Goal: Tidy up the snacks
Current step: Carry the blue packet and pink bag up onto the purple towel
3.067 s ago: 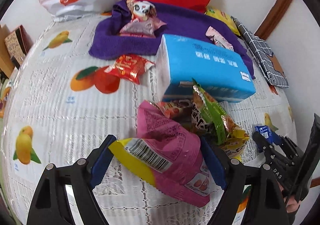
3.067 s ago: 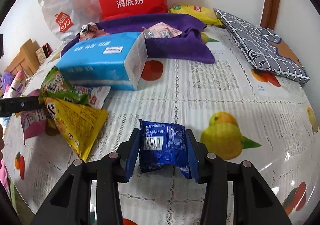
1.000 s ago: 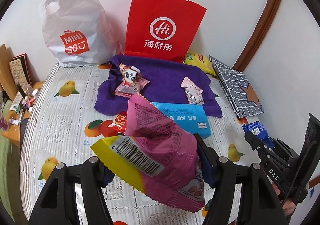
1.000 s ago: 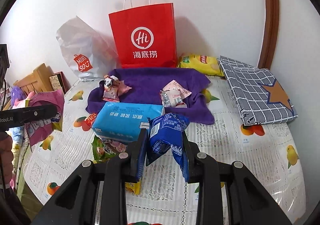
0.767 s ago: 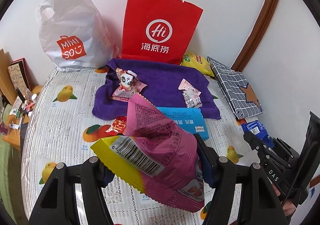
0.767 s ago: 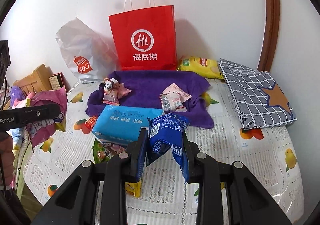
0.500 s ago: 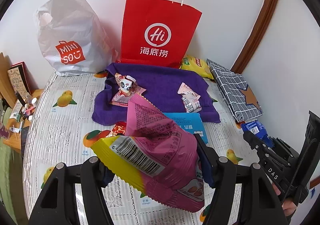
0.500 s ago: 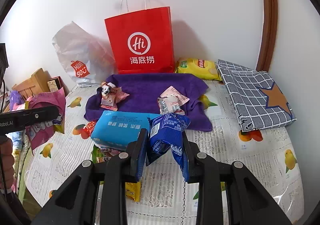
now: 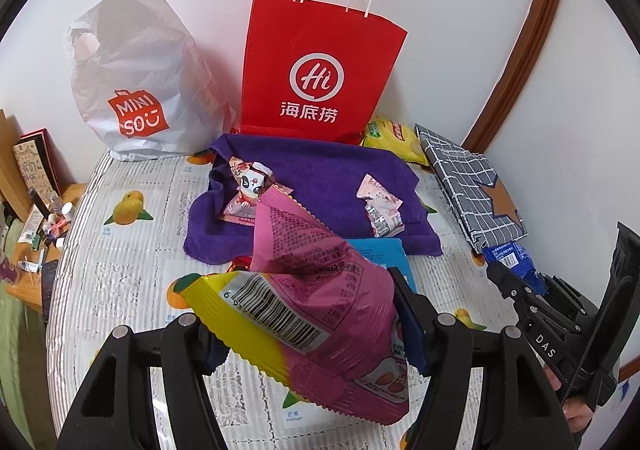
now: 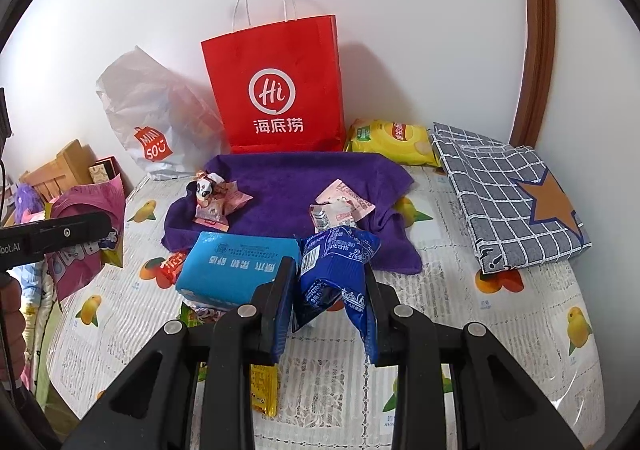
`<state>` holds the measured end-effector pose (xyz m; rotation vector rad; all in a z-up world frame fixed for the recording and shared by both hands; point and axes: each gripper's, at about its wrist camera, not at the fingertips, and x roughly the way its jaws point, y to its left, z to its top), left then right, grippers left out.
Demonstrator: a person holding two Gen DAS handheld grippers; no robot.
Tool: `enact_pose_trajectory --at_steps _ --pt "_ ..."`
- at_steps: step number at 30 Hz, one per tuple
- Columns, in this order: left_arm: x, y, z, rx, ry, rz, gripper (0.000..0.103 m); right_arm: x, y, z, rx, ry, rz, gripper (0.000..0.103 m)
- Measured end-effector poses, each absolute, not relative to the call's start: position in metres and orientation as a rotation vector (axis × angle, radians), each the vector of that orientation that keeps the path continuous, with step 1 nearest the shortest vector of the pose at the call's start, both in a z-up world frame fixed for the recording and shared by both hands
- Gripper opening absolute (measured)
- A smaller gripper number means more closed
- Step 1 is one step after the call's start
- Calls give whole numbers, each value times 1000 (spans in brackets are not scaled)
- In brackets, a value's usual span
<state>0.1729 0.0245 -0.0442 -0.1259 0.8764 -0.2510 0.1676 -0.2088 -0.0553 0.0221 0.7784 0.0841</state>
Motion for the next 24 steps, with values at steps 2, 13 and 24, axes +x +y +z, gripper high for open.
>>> enact_pose_trajectory --at_steps 2,13,24 --pt "175 23 -43 -123 876 -254 66 170 -209 -54 21 776 79 30" --pt "188 19 -41 -113 869 -261 66 181 -211 -50 30 769 65 30" --pt "209 20 -39 -109 864 -260 66 201 -213 -47 34 760 59 30"
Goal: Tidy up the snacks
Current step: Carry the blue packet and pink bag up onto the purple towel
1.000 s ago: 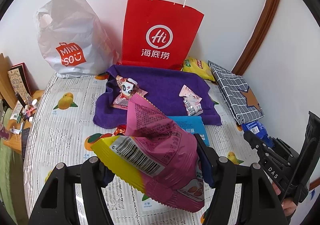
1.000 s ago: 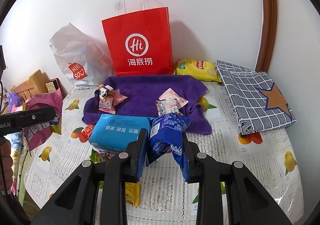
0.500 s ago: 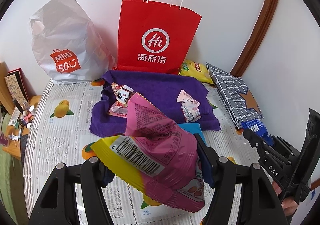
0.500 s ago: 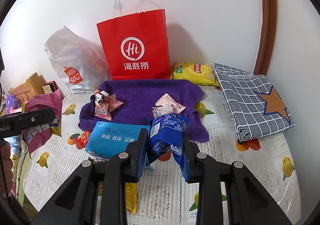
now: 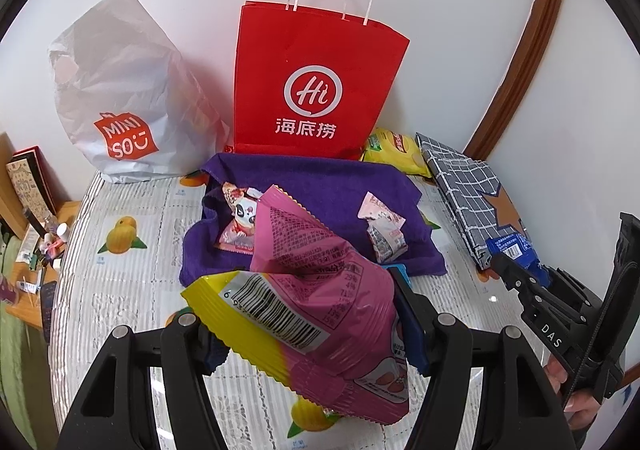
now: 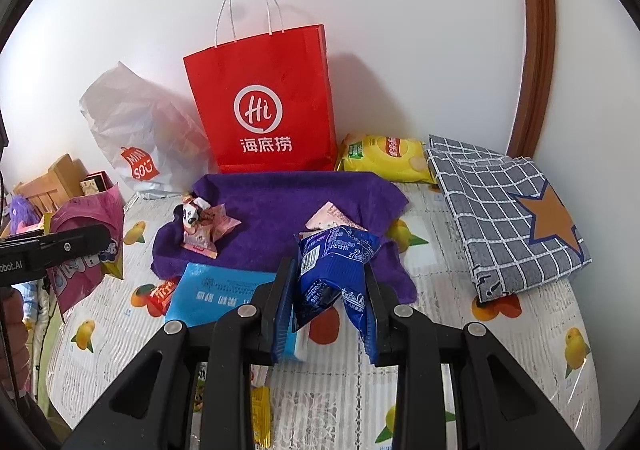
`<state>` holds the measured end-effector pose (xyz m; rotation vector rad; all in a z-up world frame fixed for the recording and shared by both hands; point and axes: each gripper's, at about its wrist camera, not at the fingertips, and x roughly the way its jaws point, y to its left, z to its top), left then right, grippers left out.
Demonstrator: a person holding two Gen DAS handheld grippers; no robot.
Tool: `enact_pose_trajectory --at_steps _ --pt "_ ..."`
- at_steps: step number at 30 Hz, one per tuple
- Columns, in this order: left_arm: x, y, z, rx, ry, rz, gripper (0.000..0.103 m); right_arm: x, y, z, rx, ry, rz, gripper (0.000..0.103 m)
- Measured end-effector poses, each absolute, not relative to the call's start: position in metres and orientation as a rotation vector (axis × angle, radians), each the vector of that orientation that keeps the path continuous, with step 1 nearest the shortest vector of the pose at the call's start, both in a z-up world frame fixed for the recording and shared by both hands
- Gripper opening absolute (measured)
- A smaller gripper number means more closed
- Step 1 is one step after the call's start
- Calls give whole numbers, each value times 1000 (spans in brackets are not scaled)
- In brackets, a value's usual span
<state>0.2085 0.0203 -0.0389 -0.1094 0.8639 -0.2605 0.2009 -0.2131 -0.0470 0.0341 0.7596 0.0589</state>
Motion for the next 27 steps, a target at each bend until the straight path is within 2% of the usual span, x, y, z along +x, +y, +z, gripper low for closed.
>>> enact_pose_trajectory --at_steps 27 --pt "315 26 -48 -98 872 -216 66 309 -209 -63 48 774 67 30"
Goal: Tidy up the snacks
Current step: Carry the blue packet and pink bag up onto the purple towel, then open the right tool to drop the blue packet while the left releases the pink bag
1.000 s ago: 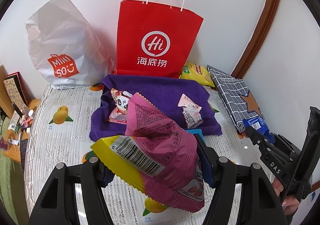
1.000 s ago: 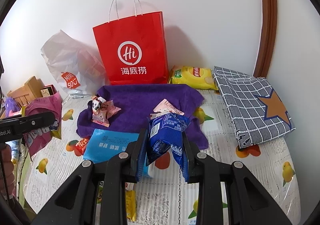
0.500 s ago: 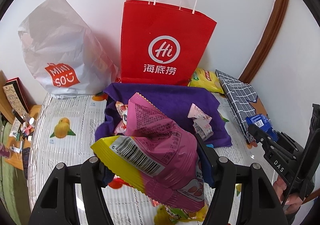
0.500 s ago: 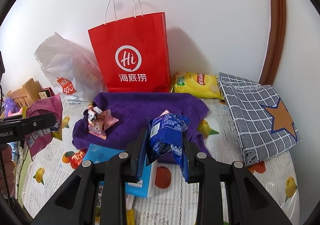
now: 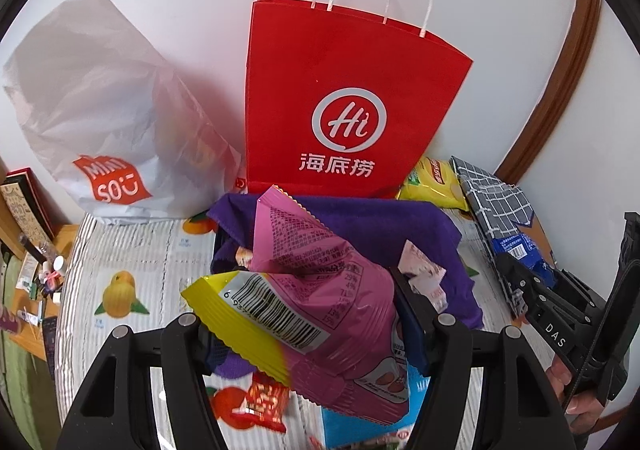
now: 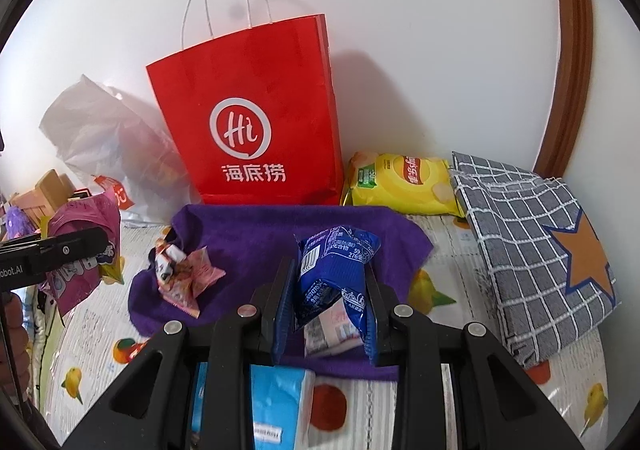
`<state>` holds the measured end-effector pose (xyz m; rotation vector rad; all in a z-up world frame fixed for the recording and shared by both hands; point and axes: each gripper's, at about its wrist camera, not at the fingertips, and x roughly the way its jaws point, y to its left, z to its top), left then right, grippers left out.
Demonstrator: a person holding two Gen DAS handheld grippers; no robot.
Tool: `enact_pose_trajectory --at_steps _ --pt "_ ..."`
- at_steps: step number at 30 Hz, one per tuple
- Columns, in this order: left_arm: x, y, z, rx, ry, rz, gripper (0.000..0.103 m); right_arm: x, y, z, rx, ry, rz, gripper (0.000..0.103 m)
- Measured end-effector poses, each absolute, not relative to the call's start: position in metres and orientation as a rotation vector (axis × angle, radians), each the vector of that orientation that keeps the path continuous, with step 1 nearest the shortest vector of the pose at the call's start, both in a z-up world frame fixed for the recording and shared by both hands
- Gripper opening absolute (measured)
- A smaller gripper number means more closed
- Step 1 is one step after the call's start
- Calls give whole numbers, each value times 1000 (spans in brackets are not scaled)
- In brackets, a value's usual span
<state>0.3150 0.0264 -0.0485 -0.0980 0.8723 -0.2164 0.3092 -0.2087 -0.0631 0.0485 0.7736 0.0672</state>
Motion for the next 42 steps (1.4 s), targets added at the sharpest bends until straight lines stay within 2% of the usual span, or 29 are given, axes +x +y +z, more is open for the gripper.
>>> enact_pose_trajectory --at_steps 19,32,42 --pt "391 15 -84 -144 901 -214 66 382 -224 -81 81 793 45 30" --pt "400 25 -99 -222 911 -264 66 412 -218 -136 54 911 92 30" --pt "409 10 -120 -225 993 -293 66 422 -210 -164 20 987 92 33"
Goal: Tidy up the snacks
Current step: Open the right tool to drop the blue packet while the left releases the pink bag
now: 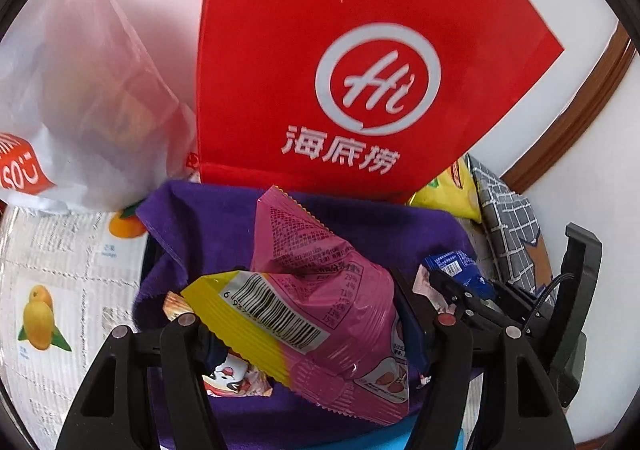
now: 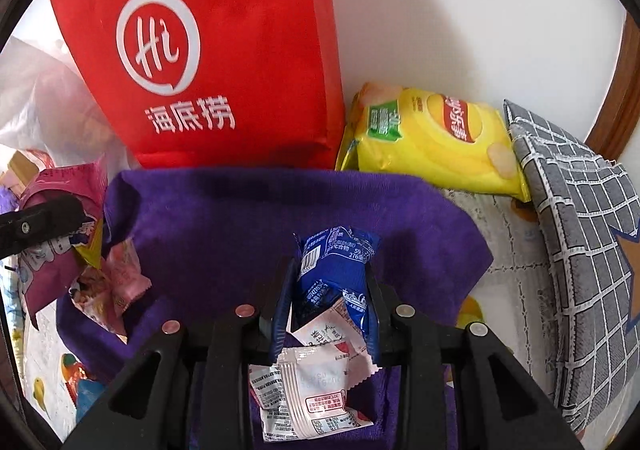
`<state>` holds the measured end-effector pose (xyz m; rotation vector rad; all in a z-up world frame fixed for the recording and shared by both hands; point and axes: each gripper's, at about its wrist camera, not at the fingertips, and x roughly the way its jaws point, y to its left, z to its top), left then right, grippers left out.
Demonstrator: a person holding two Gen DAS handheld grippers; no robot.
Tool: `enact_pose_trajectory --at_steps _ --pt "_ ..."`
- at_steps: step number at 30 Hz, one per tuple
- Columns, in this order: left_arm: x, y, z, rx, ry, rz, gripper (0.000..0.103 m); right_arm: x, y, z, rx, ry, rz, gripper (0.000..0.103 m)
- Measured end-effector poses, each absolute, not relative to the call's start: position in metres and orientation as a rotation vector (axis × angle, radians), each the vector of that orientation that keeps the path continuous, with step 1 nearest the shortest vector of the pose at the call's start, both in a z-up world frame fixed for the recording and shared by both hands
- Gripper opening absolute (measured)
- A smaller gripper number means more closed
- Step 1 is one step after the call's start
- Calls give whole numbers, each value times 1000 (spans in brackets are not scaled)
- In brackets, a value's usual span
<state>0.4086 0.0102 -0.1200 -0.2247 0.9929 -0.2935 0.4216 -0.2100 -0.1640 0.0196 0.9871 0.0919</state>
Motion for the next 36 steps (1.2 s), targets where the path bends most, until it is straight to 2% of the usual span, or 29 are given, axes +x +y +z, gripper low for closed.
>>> enact_pose_trajectory --at_steps 9,10,12,14,24,26,28,36 --pt "415 5 -134 -225 1054 -298 67 424 -209 -174 -9 1018 90 42" --pt "416 4 -135 -227 1064 -296 67 424 -209 -174 -12 1018 91 44" --pt "417 5 -137 -222 1070 -293 67 423 -207 -171 -17 1015 96 59" --pt "416 5 -136 -220 1066 -289 67 422 -208 -167 -10 995 102 63" --pt "416 -4 -140 -182 1080 -303 68 418 -213 -145 6 935 88 69" --pt "415 -6 -139 -174 1072 -299 76 419 -214 -141 0 931 82 69" --pt "413 -6 -135 -165 1054 -286 79 416 -217 -134 -9 923 76 69" --pt "395 -11 -105 -153 1005 -308 81 393 -217 -100 6 887 54 72"
